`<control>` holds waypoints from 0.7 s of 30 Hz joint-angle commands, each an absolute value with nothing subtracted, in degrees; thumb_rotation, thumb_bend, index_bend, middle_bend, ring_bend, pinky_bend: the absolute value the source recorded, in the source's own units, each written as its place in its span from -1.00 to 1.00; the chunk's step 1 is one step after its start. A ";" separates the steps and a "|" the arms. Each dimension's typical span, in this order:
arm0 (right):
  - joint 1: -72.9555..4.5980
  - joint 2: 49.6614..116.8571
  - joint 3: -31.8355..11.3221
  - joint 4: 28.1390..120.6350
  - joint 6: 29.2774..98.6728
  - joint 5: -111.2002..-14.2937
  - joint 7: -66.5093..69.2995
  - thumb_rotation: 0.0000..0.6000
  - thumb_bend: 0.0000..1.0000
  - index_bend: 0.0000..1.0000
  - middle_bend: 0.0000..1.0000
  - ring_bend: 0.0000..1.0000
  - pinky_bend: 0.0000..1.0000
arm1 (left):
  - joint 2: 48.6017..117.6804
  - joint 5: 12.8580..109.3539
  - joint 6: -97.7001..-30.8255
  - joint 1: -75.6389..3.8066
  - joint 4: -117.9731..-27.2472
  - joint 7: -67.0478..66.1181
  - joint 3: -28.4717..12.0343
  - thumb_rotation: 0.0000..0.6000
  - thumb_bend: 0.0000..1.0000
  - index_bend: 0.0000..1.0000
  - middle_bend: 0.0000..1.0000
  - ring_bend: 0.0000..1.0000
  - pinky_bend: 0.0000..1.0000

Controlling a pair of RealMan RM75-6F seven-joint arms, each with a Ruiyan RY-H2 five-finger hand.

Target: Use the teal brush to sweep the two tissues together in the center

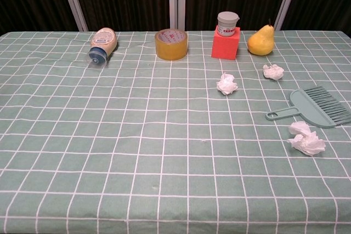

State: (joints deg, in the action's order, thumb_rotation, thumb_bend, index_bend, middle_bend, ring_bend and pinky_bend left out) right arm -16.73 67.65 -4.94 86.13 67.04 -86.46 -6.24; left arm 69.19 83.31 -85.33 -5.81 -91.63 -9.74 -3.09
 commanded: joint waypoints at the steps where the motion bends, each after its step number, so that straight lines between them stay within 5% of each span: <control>1: -23.85 73.66 -5.55 80.32 58.36 -86.05 -6.14 1.00 -0.58 -0.46 -0.38 -0.89 -0.75 | 69.08 83.20 -85.45 -5.54 -91.57 -9.72 -2.88 1.00 -1.00 -0.83 -0.80 -0.98 -0.93; 5: -27.52 78.43 -5.12 75.88 54.97 -87.01 -7.82 1.00 -0.70 -0.37 -0.34 -0.86 -0.75 | 69.03 82.98 -85.88 -4.94 -91.68 -9.63 -2.65 1.00 -1.00 -0.82 -0.80 -0.98 -0.93; 21: -30.75 88.78 -2.20 65.70 55.25 -88.98 -13.27 1.00 -0.66 -0.19 -0.26 -0.86 -0.75 | 69.40 83.00 -85.86 -4.39 -90.70 -8.23 -2.49 1.00 -1.00 -0.81 -0.80 -0.98 -0.93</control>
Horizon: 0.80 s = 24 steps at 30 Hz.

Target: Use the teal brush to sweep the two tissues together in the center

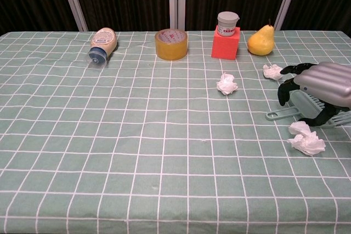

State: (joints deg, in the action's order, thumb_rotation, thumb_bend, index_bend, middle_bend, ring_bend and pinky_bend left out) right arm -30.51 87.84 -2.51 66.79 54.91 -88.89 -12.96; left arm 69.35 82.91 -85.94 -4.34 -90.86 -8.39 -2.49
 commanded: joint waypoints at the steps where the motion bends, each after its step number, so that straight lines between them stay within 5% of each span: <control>1: -30.84 89.15 -2.15 65.23 55.33 -88.97 -13.26 1.00 -0.66 -0.19 -0.26 -0.86 -0.75 | 69.40 83.01 -85.82 -4.39 -90.64 -8.13 -2.49 1.00 -1.00 -0.81 -0.80 -0.98 -0.93; 15: -32.84 93.10 -1.87 60.71 53.99 -87.76 -13.25 1.00 -0.64 -0.14 -0.19 -0.81 -0.77 | 69.92 82.63 -85.67 -4.09 -89.53 -7.18 -2.63 1.00 -1.00 -0.80 -0.80 -0.98 -0.93; 19: -33.17 93.35 -1.49 60.79 53.58 -87.59 -13.77 1.00 -0.51 -0.11 -0.14 -0.79 -0.78 | 70.00 82.59 -85.59 -4.02 -89.24 -6.72 -2.62 1.00 -1.00 -0.80 -0.80 -0.98 -0.93; 24: -32.55 92.56 -1.52 61.37 56.49 -88.06 -13.74 1.00 -0.31 0.15 0.06 -0.62 -0.78 | 70.02 82.63 -85.86 -3.74 -88.91 -6.15 -2.58 1.00 -1.00 -0.78 -0.80 -0.98 -0.93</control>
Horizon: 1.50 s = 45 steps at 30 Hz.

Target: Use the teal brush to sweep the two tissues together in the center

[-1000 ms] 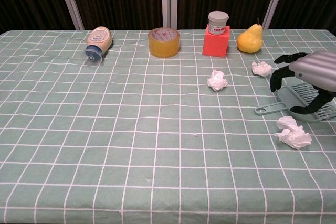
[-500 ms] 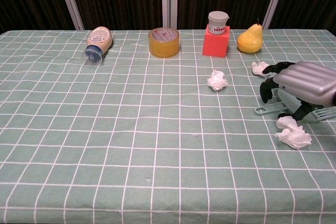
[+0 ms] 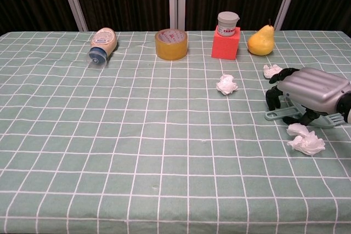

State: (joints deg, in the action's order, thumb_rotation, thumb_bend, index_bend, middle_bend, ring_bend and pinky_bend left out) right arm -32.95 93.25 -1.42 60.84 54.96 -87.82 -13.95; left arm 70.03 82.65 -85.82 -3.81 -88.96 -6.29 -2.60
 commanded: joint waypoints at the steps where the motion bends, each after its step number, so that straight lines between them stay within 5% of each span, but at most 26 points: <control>1: -32.38 92.01 -1.71 61.85 57.27 -88.08 -13.41 1.00 -0.30 0.17 0.06 -0.61 -0.78 | 70.00 82.63 -85.88 -3.73 -88.90 -6.08 -2.61 1.00 -1.00 -0.78 -0.80 -0.98 -0.93; 7: -31.74 86.34 -4.08 66.38 61.81 -87.60 -9.62 1.00 -0.30 0.17 0.07 -0.61 -0.78 | 69.83 82.98 -86.11 -3.73 -89.15 -6.23 -2.69 1.00 -1.00 -0.78 -0.80 -0.98 -0.93; 14: -35.91 84.45 -7.86 63.63 59.36 -86.78 8.23 1.00 -0.30 0.18 0.08 -0.61 -0.78 | 69.22 83.48 -86.34 -3.89 -90.33 -7.43 -2.81 1.00 -1.00 -0.78 -0.80 -0.98 -0.93; 30: -47.03 100.02 -4.28 32.64 55.94 -93.32 48.47 1.00 -0.27 0.21 0.10 -0.61 -0.79 | 66.72 82.50 -87.26 -2.91 -95.18 -11.46 -2.76 1.00 -1.00 -0.78 -0.80 -0.98 -0.93; 45: -52.22 107.47 -2.58 30.06 61.55 -95.39 66.10 1.00 -0.27 0.21 0.10 -0.61 -0.78 | 66.70 82.57 -87.36 -2.65 -95.43 -11.81 -2.63 1.00 -1.00 -0.78 -0.80 -0.98 -0.93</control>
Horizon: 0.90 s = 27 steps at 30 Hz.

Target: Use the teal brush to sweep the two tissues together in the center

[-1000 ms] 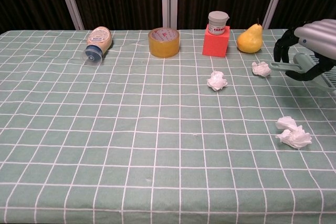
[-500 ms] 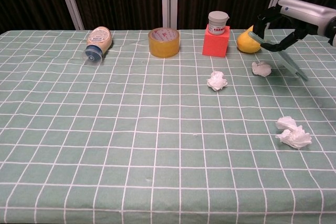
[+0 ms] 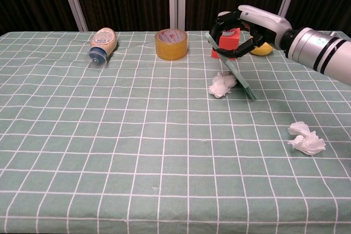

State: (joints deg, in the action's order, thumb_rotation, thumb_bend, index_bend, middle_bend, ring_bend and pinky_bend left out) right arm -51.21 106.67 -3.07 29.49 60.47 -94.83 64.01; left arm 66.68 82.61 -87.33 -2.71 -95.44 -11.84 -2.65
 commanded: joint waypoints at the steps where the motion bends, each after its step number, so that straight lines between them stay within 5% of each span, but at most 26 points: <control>1: -52.41 107.57 -2.40 30.42 62.02 -95.60 66.71 1.00 -0.27 0.21 0.10 -0.61 -0.78 | 66.70 82.53 -87.35 -2.63 -95.44 -11.79 -2.63 1.00 -1.00 -0.78 -0.80 -0.98 -0.93; 9: -49.59 103.06 -2.36 37.55 68.02 -94.73 65.15 1.00 -0.27 0.21 0.11 -0.61 -0.79 | 66.77 82.86 -87.34 -2.64 -94.87 -10.85 -2.66 1.00 -1.00 -0.78 -0.80 -0.98 -0.93; 21: -32.80 76.34 -1.68 83.47 73.10 -81.73 36.34 1.00 -0.22 0.20 0.11 -0.61 -0.79 | 67.27 83.98 -86.96 -3.33 -93.22 -9.04 -2.86 1.00 -1.00 -0.78 -0.80 -0.98 -0.93; 27: -25.73 73.88 -0.02 94.46 77.52 -77.08 23.31 1.00 -0.15 0.20 0.11 -0.61 -0.79 | 67.35 84.34 -86.64 -3.75 -93.10 -8.82 -2.97 1.00 -1.00 -0.78 -0.80 -0.98 -0.93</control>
